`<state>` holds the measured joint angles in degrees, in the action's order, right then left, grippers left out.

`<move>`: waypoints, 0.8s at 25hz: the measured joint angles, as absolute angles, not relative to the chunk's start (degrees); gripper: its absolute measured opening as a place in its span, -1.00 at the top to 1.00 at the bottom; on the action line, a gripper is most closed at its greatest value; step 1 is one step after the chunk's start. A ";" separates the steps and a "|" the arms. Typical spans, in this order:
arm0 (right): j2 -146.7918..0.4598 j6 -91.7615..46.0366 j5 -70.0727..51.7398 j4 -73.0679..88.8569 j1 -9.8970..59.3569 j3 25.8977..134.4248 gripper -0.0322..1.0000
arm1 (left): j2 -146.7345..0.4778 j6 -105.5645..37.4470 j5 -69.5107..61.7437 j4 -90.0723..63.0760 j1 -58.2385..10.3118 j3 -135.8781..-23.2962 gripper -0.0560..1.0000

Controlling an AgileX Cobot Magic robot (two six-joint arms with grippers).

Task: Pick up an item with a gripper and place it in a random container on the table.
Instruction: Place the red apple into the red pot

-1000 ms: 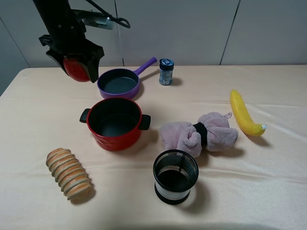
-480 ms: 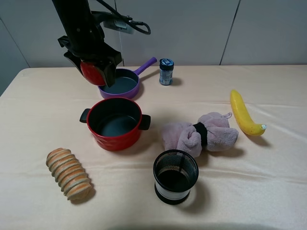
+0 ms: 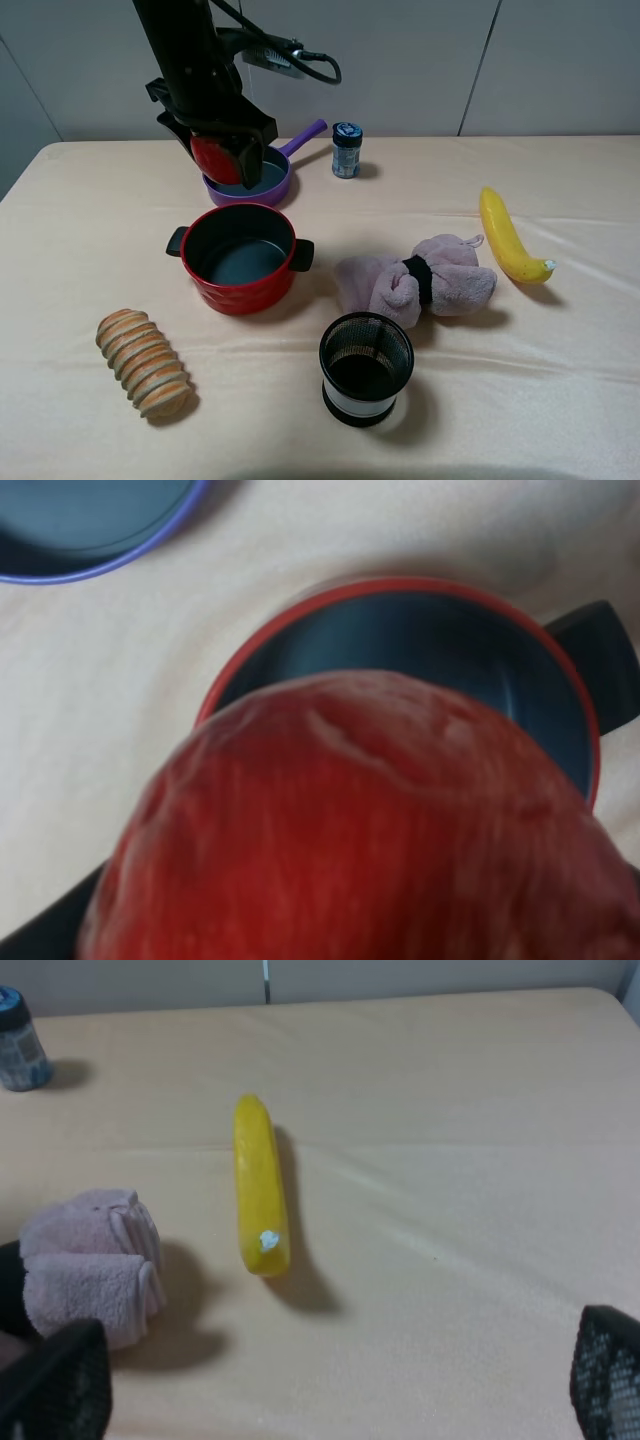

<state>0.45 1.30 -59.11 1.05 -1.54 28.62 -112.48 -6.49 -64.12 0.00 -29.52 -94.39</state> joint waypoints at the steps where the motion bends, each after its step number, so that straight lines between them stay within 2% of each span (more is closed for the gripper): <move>1: 0.45 1.30 -59.11 1.05 -1.54 28.62 -0.41 | -113.02 -6.49 -64.18 0.00 -29.75 -94.39 -0.47; 20: 0.45 1.30 -59.11 1.05 -1.54 28.62 -0.41 | -120.90 -6.31 -63.00 0.00 -31.59 -90.26 -0.47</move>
<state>0.45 1.30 -59.11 1.05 -1.54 28.62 -120.90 -6.31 -63.00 0.00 -31.59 -90.26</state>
